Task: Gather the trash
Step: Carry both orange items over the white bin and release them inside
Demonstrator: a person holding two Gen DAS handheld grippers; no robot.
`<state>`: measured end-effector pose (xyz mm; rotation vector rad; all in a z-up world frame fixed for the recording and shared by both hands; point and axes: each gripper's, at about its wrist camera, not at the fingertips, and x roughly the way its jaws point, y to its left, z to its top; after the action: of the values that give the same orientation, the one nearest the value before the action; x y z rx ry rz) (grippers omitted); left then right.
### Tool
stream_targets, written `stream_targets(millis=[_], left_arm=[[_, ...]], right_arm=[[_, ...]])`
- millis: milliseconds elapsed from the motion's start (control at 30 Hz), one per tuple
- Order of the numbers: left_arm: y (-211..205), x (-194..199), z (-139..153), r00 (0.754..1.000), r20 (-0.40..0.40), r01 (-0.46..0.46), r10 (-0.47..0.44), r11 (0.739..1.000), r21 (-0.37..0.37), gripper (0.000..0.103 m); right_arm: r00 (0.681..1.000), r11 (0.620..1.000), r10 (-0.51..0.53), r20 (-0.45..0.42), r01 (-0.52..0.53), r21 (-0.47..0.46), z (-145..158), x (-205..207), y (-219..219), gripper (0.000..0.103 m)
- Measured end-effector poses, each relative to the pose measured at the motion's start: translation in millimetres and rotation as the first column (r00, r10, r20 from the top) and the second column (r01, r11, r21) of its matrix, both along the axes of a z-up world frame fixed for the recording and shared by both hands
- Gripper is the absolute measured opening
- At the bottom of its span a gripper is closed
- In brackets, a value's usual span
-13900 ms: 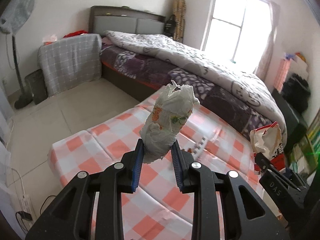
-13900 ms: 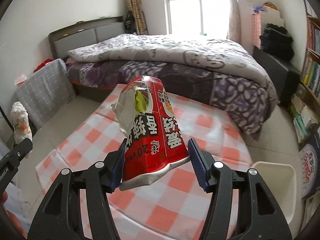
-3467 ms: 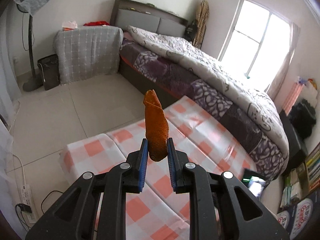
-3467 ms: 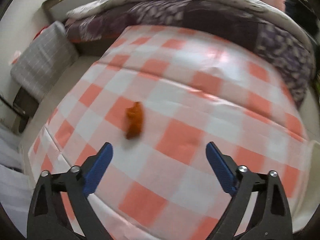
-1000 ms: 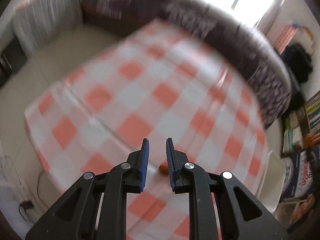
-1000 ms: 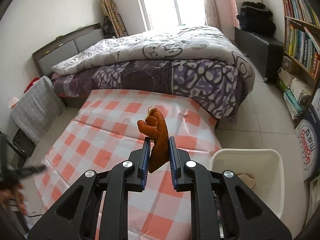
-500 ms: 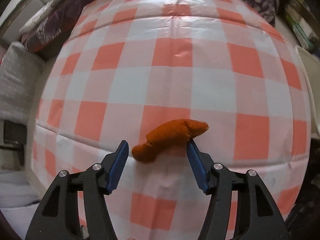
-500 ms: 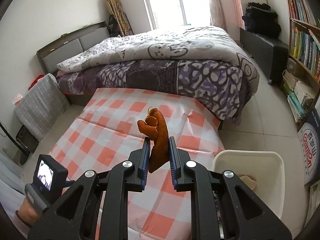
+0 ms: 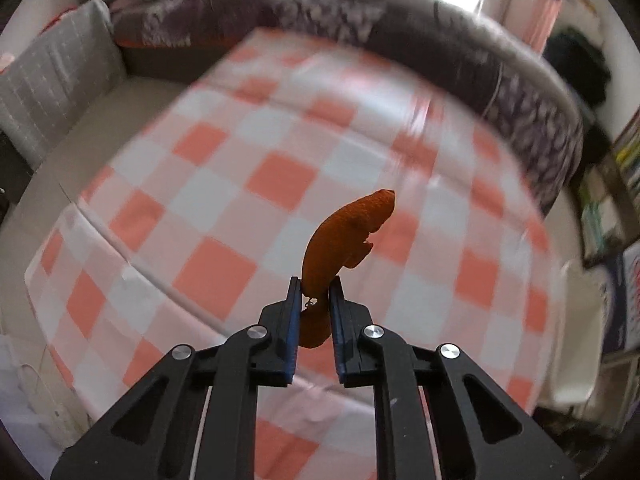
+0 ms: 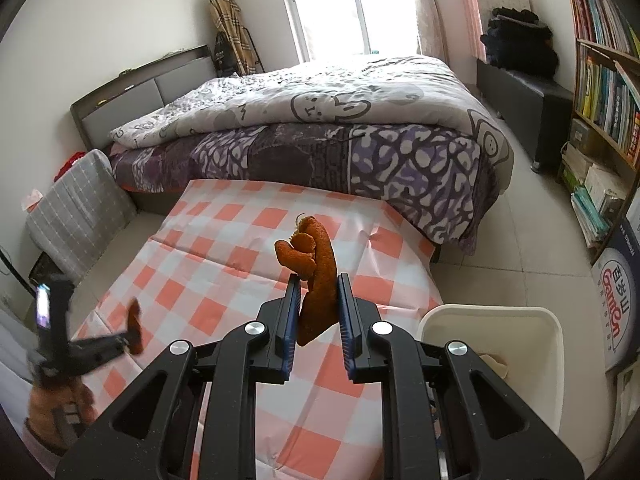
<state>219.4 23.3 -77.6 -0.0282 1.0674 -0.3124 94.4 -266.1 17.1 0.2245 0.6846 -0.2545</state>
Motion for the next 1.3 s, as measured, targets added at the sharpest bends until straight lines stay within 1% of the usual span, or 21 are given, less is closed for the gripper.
stream_targets(millis=[100, 167, 300, 400, 500, 600, 833, 967, 1100, 1167, 1200, 1233, 1267, 1300], left_arm=[[-3.0, -4.3, 27.3, 0.996, 0.083, -0.023, 0.027, 0.998, -0.052, 0.014], [-12.0, -4.1, 38.9, 0.992, 0.117, -0.035, 0.044, 0.997, -0.075, 0.014], [-20.5, -19.3, 60.9, 0.979, 0.194, -0.048, 0.064, 0.995, -0.089, 0.014], [-31.0, -28.7, 74.2, 0.973, 0.222, -0.030, 0.055, 0.993, -0.114, 0.014], [-45.6, -37.1, 84.1, 0.970, 0.242, -0.002, 0.032, 0.993, -0.122, 0.014], [-58.5, -43.3, 88.0, 0.968, 0.249, 0.021, 0.013, 0.991, -0.134, 0.014], [-98.2, -56.0, 87.6, 0.971, 0.235, 0.079, -0.044, 0.987, -0.143, 0.014], [-127.3, -67.1, 86.7, 0.966, 0.237, 0.137, -0.103, 0.982, -0.133, 0.014], [-159.4, -80.7, 85.4, 0.956, 0.236, 0.209, -0.175, 0.970, -0.127, 0.014], [-178.3, -89.8, 84.1, 0.948, 0.235, 0.249, -0.216, 0.961, -0.123, 0.014], [-184.1, -92.7, 83.3, 0.945, 0.233, 0.260, -0.227, 0.958, -0.121, 0.014], [-194.4, -98.3, 80.8, 0.941, 0.229, 0.283, -0.251, 0.952, -0.119, 0.014], [-199.4, -100.5, 79.3, 0.938, 0.225, 0.294, -0.263, 0.948, -0.119, 0.014], [-207.3, -104.6, 76.9, 0.934, 0.220, 0.312, -0.282, 0.942, -0.119, 0.014]], right_arm=[[1.000, 1.000, -0.006, 0.006, 0.006, -0.005, 0.8, -2.0, 0.1, 0.018], [1.000, 1.000, -0.010, 0.009, 0.010, -0.006, 1.5, -3.3, -1.4, 0.018], [0.999, 1.000, -0.026, 0.022, 0.027, -0.006, 4.3, -8.5, -7.1, 0.018], [0.999, 0.999, -0.038, 0.028, 0.038, -0.010, 6.2, -13.1, -11.5, 0.018], [0.998, 0.999, -0.052, 0.032, 0.052, -0.013, 7.5, -17.6, -16.1, 0.018], [0.997, 0.998, -0.068, 0.030, 0.069, -0.014, 8.3, -23.0, -23.5, 0.018], [0.990, 0.990, -0.138, 0.017, 0.138, -0.003, 9.7, -38.0, -52.8, 0.018], [0.981, 0.981, -0.195, -0.010, 0.195, 0.019, 8.3, -48.6, -73.9, 0.018], [0.966, 0.965, -0.256, -0.047, 0.258, 0.048, 4.8, -59.8, -99.0, 0.018], [0.957, 0.955, -0.282, -0.061, 0.286, 0.072, 2.5, -66.7, -111.5, 0.022], [0.950, 0.947, -0.305, -0.064, 0.310, 0.090, 1.7, -71.8, -120.2, 0.025], [0.945, 0.938, -0.322, -0.062, 0.327, 0.112, 1.4, -77.0, -128.1, 0.037], [0.936, 0.927, -0.347, -0.055, 0.351, 0.135, 1.7, -83.5, -137.5, 0.044], [0.930, 0.919, -0.364, -0.052, 0.368, 0.140, 1.5, -87.9, -142.9, 0.046]])
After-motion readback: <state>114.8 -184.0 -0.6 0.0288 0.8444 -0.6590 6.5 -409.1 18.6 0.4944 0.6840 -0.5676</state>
